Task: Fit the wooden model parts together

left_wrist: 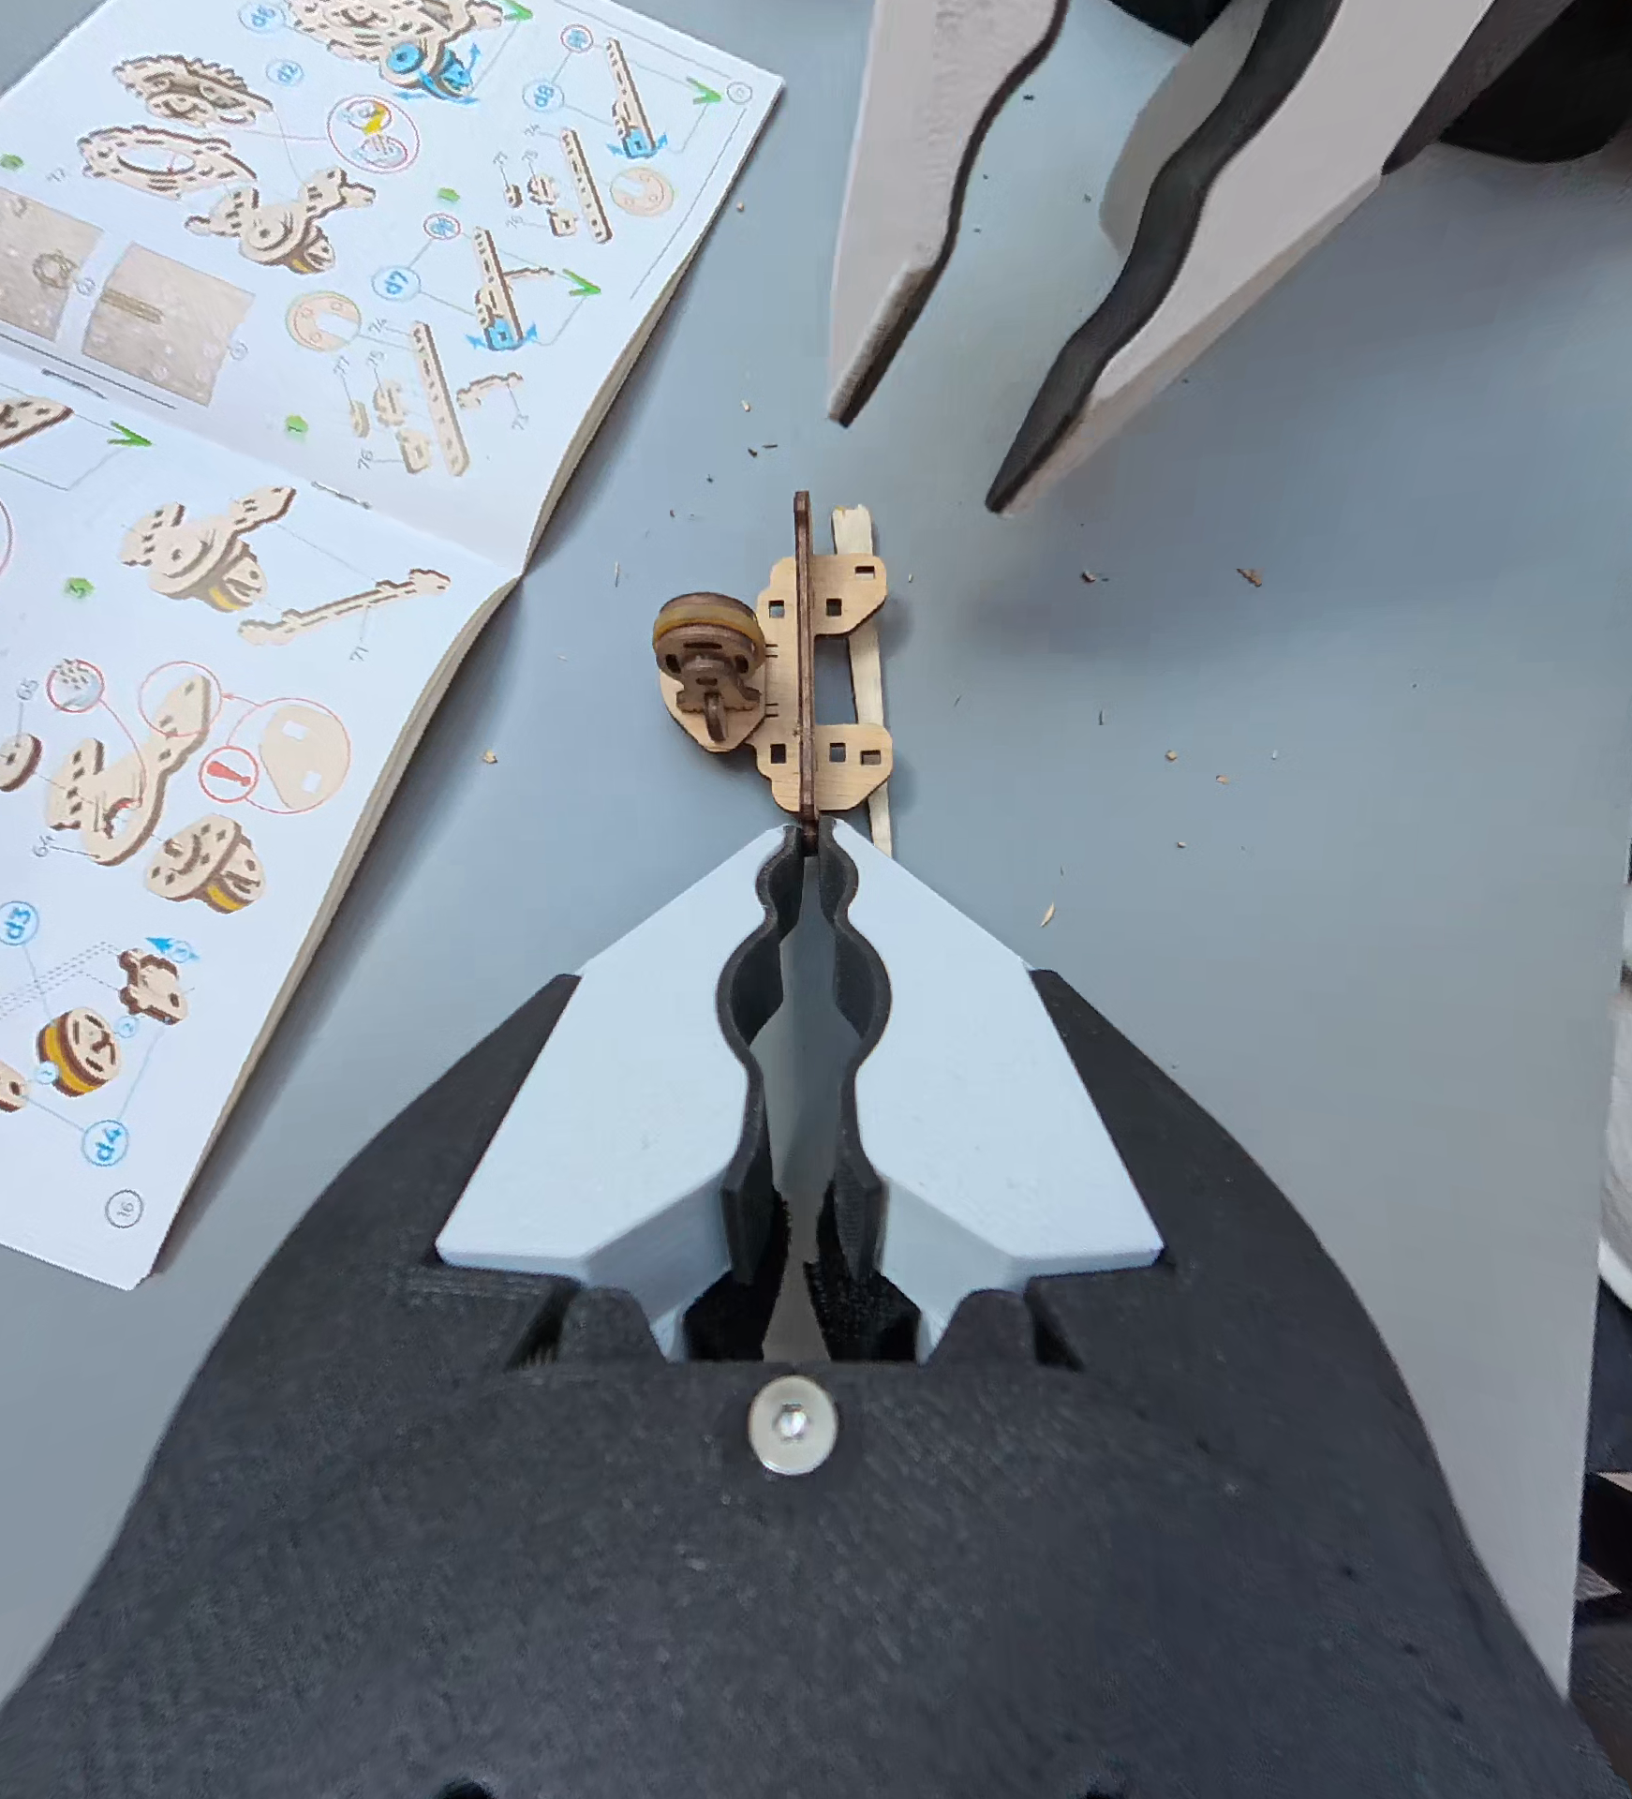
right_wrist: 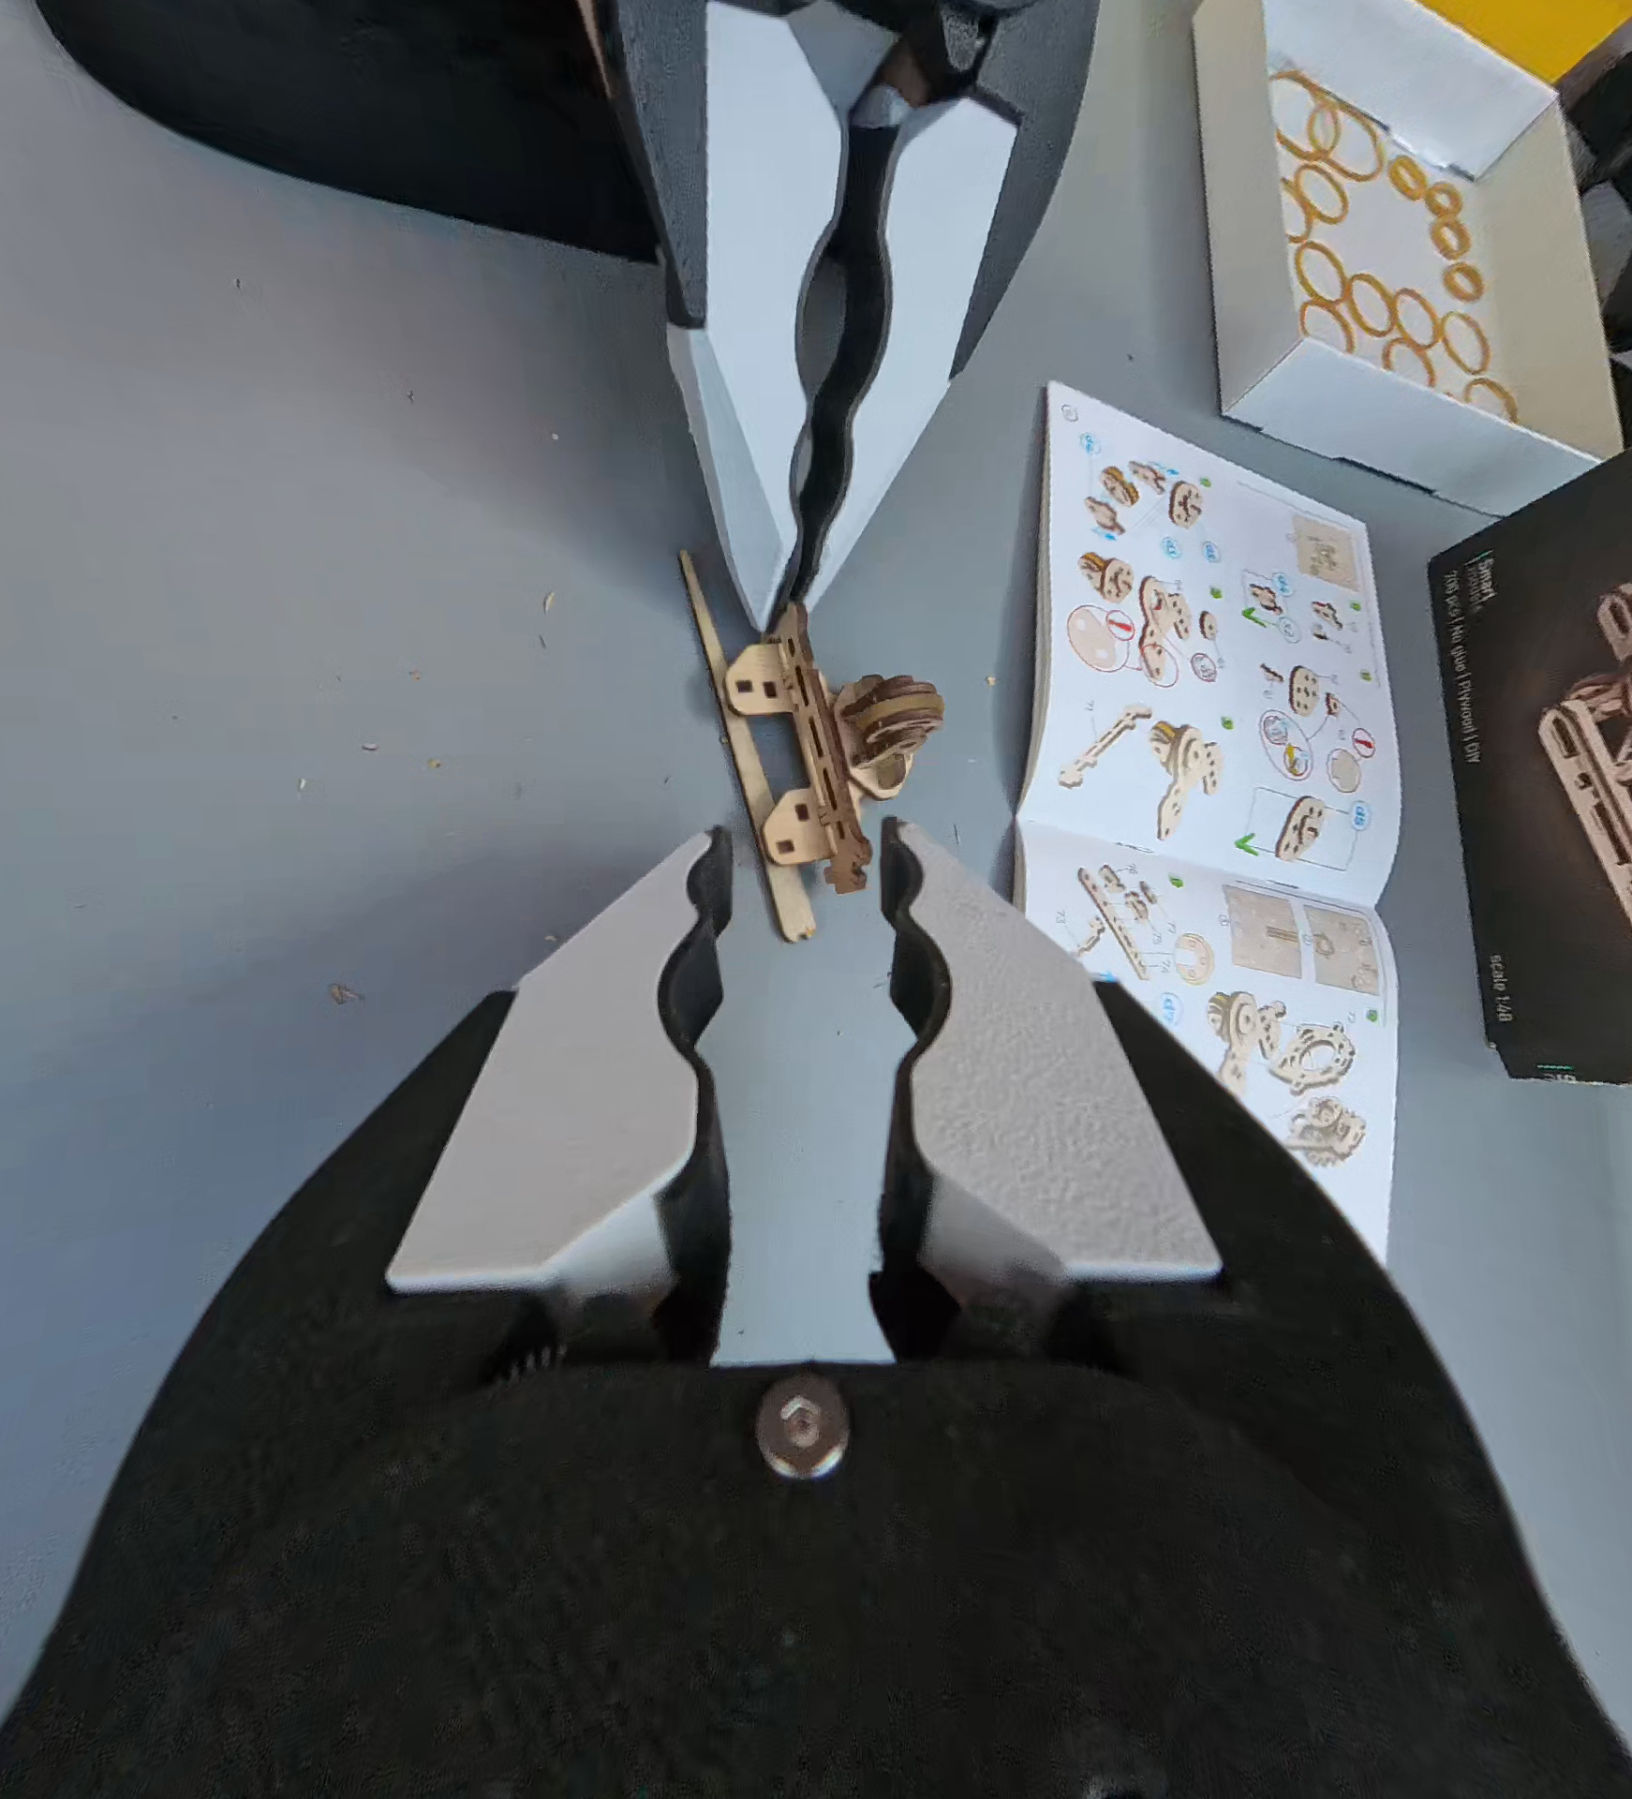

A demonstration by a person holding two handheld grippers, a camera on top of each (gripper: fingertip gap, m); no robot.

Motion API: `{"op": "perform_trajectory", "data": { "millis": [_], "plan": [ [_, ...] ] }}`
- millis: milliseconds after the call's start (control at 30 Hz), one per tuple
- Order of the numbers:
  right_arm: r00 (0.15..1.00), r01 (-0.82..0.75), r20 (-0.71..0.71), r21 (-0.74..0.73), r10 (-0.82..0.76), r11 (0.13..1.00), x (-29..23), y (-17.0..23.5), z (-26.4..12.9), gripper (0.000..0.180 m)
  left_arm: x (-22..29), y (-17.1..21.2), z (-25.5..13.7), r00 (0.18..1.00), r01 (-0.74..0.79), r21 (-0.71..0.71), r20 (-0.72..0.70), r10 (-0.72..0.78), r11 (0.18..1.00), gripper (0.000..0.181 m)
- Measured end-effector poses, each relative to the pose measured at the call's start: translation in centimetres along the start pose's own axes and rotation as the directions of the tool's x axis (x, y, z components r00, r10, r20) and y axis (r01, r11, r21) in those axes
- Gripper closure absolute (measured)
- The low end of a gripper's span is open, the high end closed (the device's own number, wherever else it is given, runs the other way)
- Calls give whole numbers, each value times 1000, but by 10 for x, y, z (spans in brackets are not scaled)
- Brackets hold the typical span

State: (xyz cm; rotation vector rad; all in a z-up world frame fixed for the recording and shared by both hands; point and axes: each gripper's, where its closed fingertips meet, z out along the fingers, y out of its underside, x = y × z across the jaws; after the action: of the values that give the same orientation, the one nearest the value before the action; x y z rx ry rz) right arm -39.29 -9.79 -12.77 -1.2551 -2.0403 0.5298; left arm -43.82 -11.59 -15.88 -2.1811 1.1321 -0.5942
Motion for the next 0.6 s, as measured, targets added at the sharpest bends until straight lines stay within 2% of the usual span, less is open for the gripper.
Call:
{"op": "perform_trajectory", "data": {
  "millis": [100,200,300,433,600],
  "plan": [
    [994,84,-68,29,-82,996,4,3,3,145,5,-3,-2,996,65,-2,-69,-65,998,179],
    [993,105,-54,64,-102,992,1,1,7,133,11,-7,-5,980,138,0,-146,-137,990,180],
    [980,180,-107,95,-169,979,2,-10,5,133,17,-13,-8,952,216,4,-223,-209,976,180],
    [966,239,-124,106,-226,965,-7,-25,6,136,23,-21,-10,873,365,-6,-345,-345,931,180],
    [940,317,-144,21,-311,948,-10,-20,18,141,25,-22,-11,810,452,-25,-408,-422,892,180]
  ]
}}
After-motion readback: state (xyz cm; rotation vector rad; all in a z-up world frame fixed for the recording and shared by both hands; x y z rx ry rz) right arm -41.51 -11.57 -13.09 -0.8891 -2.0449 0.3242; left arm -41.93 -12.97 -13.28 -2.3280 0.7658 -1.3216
